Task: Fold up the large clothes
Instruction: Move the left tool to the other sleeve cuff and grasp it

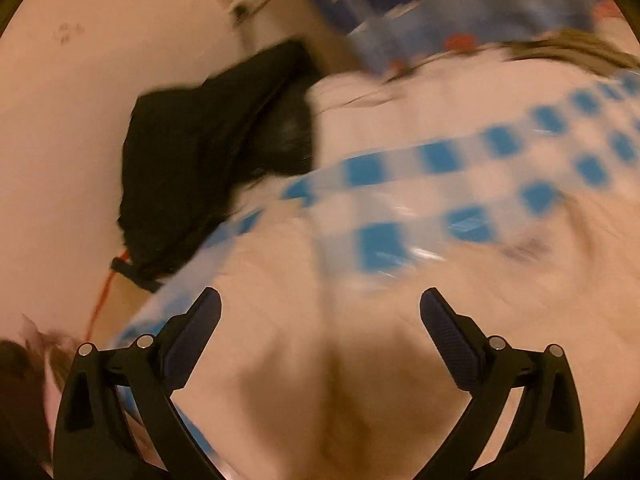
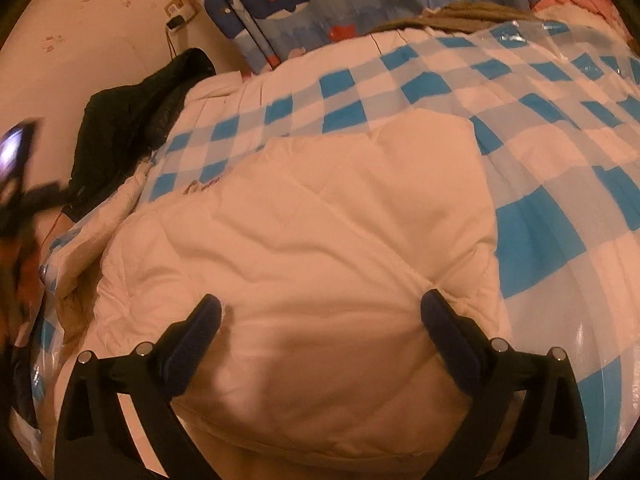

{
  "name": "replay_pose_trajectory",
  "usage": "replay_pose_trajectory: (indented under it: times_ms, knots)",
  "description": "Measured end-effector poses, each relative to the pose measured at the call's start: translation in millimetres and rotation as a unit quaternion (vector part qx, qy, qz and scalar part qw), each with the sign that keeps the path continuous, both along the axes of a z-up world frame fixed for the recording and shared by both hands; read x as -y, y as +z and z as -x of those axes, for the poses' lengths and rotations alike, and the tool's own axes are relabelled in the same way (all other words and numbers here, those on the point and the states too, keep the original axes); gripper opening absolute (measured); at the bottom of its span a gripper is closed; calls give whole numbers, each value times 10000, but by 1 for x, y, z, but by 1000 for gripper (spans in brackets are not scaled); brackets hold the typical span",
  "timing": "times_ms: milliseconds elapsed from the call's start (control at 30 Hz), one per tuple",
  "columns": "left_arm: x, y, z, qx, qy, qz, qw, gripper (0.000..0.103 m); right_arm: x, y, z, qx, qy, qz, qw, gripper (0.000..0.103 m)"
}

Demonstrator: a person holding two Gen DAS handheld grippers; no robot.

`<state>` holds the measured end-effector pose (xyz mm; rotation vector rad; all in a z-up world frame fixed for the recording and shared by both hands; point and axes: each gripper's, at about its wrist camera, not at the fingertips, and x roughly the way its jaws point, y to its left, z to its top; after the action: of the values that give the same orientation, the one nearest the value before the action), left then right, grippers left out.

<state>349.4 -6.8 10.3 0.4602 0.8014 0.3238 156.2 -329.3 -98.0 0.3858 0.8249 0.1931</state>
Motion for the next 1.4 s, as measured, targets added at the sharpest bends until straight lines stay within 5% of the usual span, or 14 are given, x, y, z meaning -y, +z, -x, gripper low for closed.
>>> replay_pose_trajectory:
  times_ms: [200, 300, 467, 767, 967, 1233, 1400]
  knots:
    - [-56, -7, -82, -452, 742, 608, 9944, 96, 0, 1, 5, 166, 1, -65, 9998, 96]
    - [-70, -26, -93, -534, 984, 602, 9919, 96, 0, 1, 7, 200, 10, -108, 9997, 96]
    - [-96, -50, -100, -640, 1087, 1470, 9811, 96, -1, 1, 7, 205, 4, -102, 9997, 96]
    - [-125, -84, -103, -974, 1425, 1187, 9778, 96, -2, 1, 7, 195, 0, -80, 9998, 96]
    - [-134, -68, -93, -925, 1300, 1699, 9725, 14, -2, 1, 7, 191, -2, -66, 9998, 96]
    - [-137, -38, -71, -611, 994, 2321, 9657, 5, -3, 1, 7, 192, -5, -52, 9998, 96]
    - [-131, 5, -21, 28, 352, 2682, 9627, 5, -3, 1, 7, 191, -6, -54, 9998, 96]
